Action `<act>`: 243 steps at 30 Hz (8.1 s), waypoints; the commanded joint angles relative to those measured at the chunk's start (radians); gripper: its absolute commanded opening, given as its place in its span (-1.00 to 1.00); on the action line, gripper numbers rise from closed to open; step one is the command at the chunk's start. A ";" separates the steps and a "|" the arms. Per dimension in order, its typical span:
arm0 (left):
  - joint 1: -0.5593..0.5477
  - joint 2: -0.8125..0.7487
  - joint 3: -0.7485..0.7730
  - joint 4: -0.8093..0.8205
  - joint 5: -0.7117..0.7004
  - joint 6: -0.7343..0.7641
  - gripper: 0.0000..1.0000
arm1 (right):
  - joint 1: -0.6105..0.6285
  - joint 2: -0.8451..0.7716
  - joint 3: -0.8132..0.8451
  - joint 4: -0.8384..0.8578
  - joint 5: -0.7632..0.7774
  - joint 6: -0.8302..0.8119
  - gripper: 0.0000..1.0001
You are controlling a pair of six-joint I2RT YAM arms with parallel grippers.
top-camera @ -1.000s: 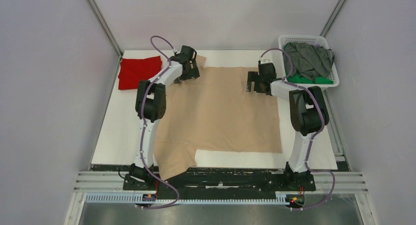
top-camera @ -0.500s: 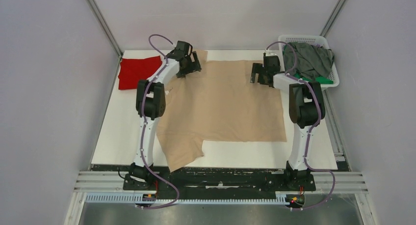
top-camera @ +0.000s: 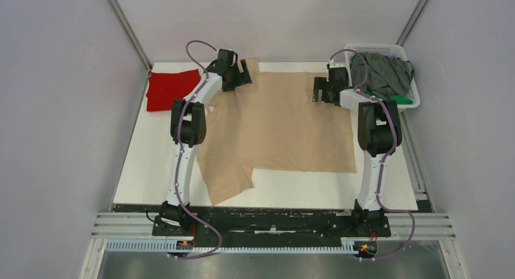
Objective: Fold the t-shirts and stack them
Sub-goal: Flatten out the tshirt, then grab the side of the flattened tshirt closest away from the robot with both arms, then fold the flattened tshirt in 1/3 of the way
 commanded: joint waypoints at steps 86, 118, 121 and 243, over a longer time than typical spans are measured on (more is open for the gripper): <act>-0.547 -1.512 -1.653 -0.412 -0.075 -0.455 -0.96 | -0.145 -1.465 -1.145 -0.267 0.089 0.344 0.75; -0.690 -1.635 -1.676 -0.508 -0.060 -0.581 -0.96 | -0.144 -1.403 -1.179 -0.327 0.098 0.312 -1.00; -0.691 -1.623 -1.644 -0.488 -0.066 -0.548 -0.96 | -0.144 -1.420 -1.176 -0.315 0.060 0.292 -1.00; -0.034 -1.459 -1.843 0.088 0.030 -0.282 0.99 | 0.465 -1.230 -1.225 -0.486 -0.076 0.449 0.96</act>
